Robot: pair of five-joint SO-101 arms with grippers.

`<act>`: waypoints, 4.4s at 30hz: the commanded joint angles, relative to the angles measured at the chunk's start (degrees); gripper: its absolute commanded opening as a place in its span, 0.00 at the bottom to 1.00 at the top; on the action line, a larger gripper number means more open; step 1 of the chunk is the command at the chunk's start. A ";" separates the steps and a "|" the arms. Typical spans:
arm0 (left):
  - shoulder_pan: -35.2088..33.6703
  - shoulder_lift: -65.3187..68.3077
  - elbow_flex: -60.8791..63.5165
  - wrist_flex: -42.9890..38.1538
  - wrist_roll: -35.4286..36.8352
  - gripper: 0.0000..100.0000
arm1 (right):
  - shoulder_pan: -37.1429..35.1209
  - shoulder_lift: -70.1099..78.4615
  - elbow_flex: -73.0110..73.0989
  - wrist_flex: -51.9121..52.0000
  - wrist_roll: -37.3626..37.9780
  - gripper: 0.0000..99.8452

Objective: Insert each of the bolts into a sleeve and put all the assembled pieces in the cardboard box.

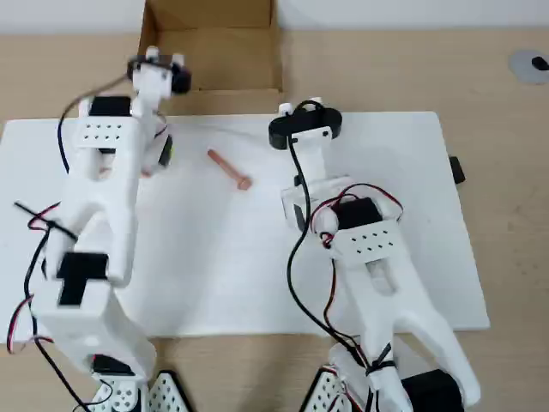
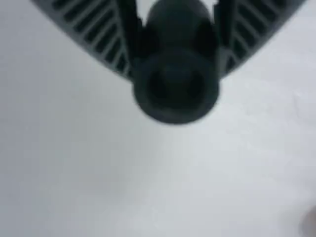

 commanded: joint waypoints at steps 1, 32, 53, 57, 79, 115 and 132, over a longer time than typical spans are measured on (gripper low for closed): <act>5.54 -13.67 -6.95 3.87 -0.18 0.01 | 0.66 -2.42 -1.27 -1.41 0.62 0.01; 2.37 -24.57 41.41 -1.76 -58.64 0.01 | 1.10 -36.00 10.07 7.47 8.62 0.01; 0.79 -15.60 34.37 -8.35 -41.93 0.19 | 7.96 -35.91 6.55 9.76 8.62 0.01; 0.88 -15.69 34.37 -8.26 -40.35 0.23 | 8.04 -36.00 6.55 10.99 8.62 0.01; 1.05 -15.52 26.90 10.37 81.67 0.23 | 7.87 -36.00 6.73 10.99 8.35 0.01; -2.99 -15.43 42.37 -15.82 97.58 0.23 | 7.87 -36.00 6.90 11.08 8.35 0.01; -3.16 -12.53 47.47 -24.35 97.49 0.02 | 7.96 -36.09 6.73 11.34 8.35 0.01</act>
